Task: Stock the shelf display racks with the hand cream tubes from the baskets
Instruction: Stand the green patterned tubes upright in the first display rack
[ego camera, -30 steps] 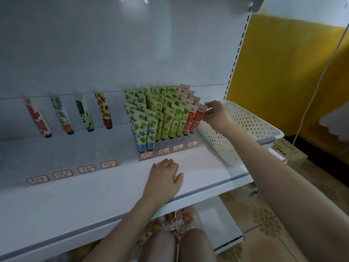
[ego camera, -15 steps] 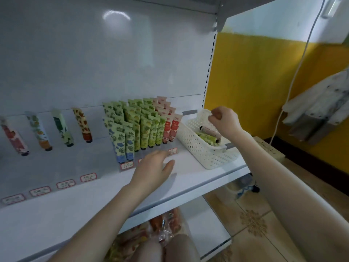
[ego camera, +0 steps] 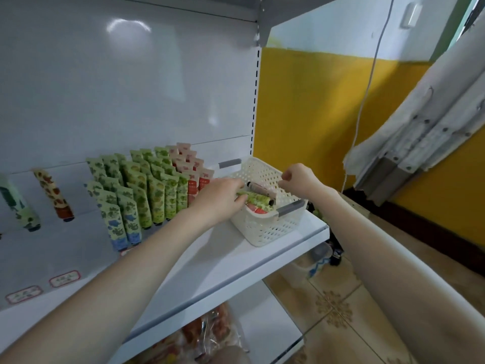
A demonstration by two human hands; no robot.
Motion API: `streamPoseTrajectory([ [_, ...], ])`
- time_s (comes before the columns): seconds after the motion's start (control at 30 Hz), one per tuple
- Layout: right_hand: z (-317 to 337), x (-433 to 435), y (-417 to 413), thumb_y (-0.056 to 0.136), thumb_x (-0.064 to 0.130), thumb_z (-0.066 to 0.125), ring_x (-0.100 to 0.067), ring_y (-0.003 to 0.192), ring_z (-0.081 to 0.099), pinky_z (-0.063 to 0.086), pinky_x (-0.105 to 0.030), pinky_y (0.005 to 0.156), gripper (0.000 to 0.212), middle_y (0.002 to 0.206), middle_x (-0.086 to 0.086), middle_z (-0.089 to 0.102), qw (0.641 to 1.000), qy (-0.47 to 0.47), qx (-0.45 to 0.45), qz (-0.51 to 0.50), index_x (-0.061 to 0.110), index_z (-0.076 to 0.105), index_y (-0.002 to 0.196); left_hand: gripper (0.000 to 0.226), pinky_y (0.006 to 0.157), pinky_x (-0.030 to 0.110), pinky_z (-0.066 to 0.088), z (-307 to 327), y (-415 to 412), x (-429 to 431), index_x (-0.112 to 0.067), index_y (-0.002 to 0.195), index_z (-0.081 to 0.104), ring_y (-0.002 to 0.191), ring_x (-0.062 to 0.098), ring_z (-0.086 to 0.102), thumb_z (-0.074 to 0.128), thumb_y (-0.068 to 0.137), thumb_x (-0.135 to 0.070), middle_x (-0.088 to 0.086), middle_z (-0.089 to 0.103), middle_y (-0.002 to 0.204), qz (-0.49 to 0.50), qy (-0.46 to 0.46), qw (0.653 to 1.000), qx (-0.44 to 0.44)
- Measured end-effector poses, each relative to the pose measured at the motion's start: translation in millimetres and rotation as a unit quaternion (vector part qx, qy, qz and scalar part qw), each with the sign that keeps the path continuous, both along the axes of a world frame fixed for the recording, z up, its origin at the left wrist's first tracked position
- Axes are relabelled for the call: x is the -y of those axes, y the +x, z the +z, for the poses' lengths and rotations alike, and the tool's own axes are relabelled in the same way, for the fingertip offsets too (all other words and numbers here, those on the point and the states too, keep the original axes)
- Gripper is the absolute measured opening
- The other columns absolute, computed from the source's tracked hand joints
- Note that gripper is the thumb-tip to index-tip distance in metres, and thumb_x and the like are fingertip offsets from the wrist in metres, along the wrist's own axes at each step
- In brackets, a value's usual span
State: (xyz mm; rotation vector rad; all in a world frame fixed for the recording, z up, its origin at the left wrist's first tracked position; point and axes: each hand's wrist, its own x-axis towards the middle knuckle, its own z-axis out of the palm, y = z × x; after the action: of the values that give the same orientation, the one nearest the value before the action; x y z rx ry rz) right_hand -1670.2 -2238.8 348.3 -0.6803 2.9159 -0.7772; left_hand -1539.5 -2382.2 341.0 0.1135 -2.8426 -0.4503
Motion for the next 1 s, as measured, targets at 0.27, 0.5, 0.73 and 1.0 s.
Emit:
streamPoseTrajectory([
  [0.27, -9, 27, -35, 0.093, 0.012, 0.051, -0.041, 0.1, 0.061, 0.034, -0.03, 0.057, 0.025, 0.108, -0.026, 0.063, 0.994, 0.098, 0.02, 0.043, -0.009, 0.059, 0.104, 0.025, 0.069, 0.033, 0.047, -4, -78, 0, -0.004, 0.109, 0.059, 0.087, 0.025, 0.058, 0.05, 0.092, -0.02, 0.011, 0.06, 0.101, -0.002, -0.045, 0.994, 0.105],
  [0.5, -23, 39, -47, 0.094, 0.016, 0.05, -0.019, 0.057, 0.044, 0.035, -0.024, 0.05, 0.034, 0.067, -0.007, 0.049, 0.981, 0.182, 0.043, 0.058, 0.011, 0.038, 0.063, 0.057, 0.067, 0.023, 0.041, -6, -113, -5, -0.018, 0.133, 0.047, 0.084, 0.018, 0.049, 0.07, 0.082, -0.022, -0.001, 0.052, 0.092, -0.069, -0.128, 0.942, 0.303],
  [0.73, -35, 45, -56, 0.093, 0.017, 0.054, -0.014, 0.05, 0.048, 0.041, -0.022, 0.053, 0.039, 0.061, -0.005, 0.056, 0.981, 0.181, 0.055, 0.049, 0.011, 0.04, 0.057, 0.064, 0.084, 0.027, 0.042, -22, -126, -5, -0.021, 0.138, 0.038, 0.111, 0.024, 0.052, 0.069, 0.082, -0.022, 0.006, 0.051, 0.128, -0.096, -0.198, 0.92, 0.325],
  [1.0, -32, 45, -49, 0.092, 0.012, 0.055, -0.026, 0.074, 0.062, 0.04, -0.02, 0.055, 0.02, 0.073, -0.011, 0.057, 0.984, 0.139, 0.107, 0.032, 0.023, 0.044, 0.082, 0.059, 0.068, 0.023, 0.043, -31, -135, -3, -0.019, 0.134, 0.04, 0.101, 0.021, 0.053, 0.067, 0.082, -0.016, 0.008, 0.052, 0.127, -0.097, -0.211, 0.916, 0.327],
])
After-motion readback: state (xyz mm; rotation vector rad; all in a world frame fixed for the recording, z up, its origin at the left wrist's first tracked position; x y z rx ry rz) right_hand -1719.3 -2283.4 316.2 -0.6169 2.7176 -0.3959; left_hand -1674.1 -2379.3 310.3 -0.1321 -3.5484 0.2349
